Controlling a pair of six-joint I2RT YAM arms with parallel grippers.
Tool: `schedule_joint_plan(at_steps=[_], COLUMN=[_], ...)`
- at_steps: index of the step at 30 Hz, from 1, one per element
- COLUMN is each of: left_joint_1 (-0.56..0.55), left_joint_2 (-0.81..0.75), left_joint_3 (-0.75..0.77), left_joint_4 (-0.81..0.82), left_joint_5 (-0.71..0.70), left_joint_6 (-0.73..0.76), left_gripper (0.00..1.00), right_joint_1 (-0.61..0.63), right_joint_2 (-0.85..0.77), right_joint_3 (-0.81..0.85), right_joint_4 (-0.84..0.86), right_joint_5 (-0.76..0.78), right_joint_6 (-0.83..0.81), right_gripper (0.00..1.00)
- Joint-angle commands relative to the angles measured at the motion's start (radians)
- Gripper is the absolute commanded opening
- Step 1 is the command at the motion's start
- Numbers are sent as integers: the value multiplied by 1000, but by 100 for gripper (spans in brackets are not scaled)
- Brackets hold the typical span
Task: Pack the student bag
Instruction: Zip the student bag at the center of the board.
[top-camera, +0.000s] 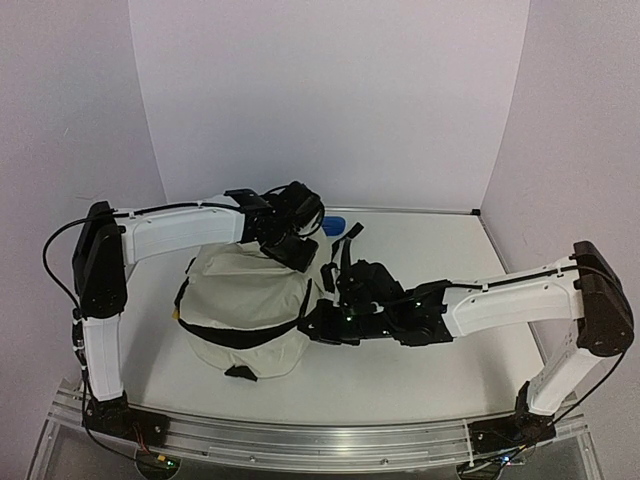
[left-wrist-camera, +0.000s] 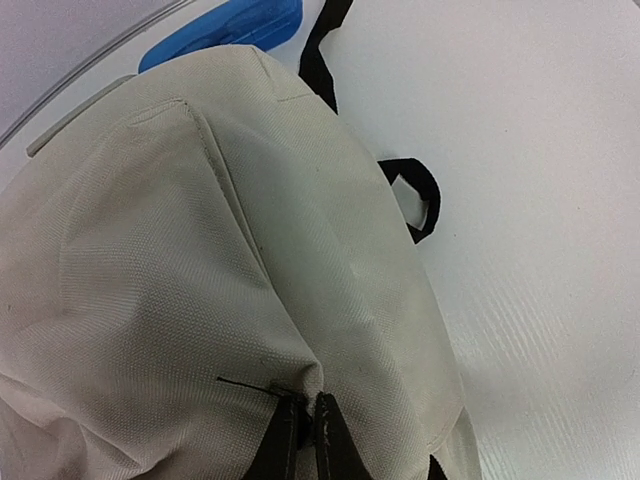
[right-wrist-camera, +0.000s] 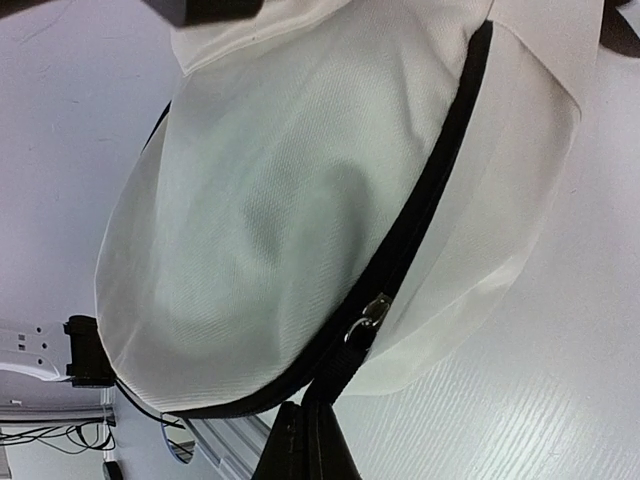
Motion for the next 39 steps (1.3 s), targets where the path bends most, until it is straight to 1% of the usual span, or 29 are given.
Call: schedule_joint_plan(at_steps=[1,7,14,18,21,25,26,27,28,30,31,32,35,37,39], left_joint_1=[67,115,149,162,163,166,166,168,168,169,171,175,215,242,293], left_joint_2=[39,74,156,175,189,201,189,166,153,93,28,0,-152,-218,-311], left_joint_3=[71,106,197,210,223,251,250,241,234,195,139,113,-45,-115,-217], left_joint_4=[121,217,267,309,328,303,294,283,278,261,259,258,206,171,141], left_joint_5=[-21,7,-2,0,4,33,39,45,49,61,77,86,155,199,248], left_joint_6=[-27,-70,-128,-158,-161,-151,-143,-131,-127,-107,-102,-101,-135,-162,-214], left_gripper=[0,0,0,0,0,0,4,11,13,30,43,51,71,79,86], right_joint_1=[21,23,23,23,23,21,20,15,11,1,-6,-9,-19,-22,-26], right_joint_2=[-22,-20,2,32,59,64,54,38,31,14,8,8,17,20,21], right_joint_3=[6,9,28,50,77,88,79,58,53,26,16,12,7,11,15], right_joint_4=[49,58,80,100,111,112,111,111,111,109,109,109,109,109,109], right_joint_5=[-41,-33,-5,-3,-3,22,38,58,61,68,68,67,52,48,46], right_joint_6=[20,24,21,9,-1,-1,7,16,20,27,29,31,36,35,30], right_gripper=[0,0,0,0,0,0,0,0,0,0,0,0,0,0,0])
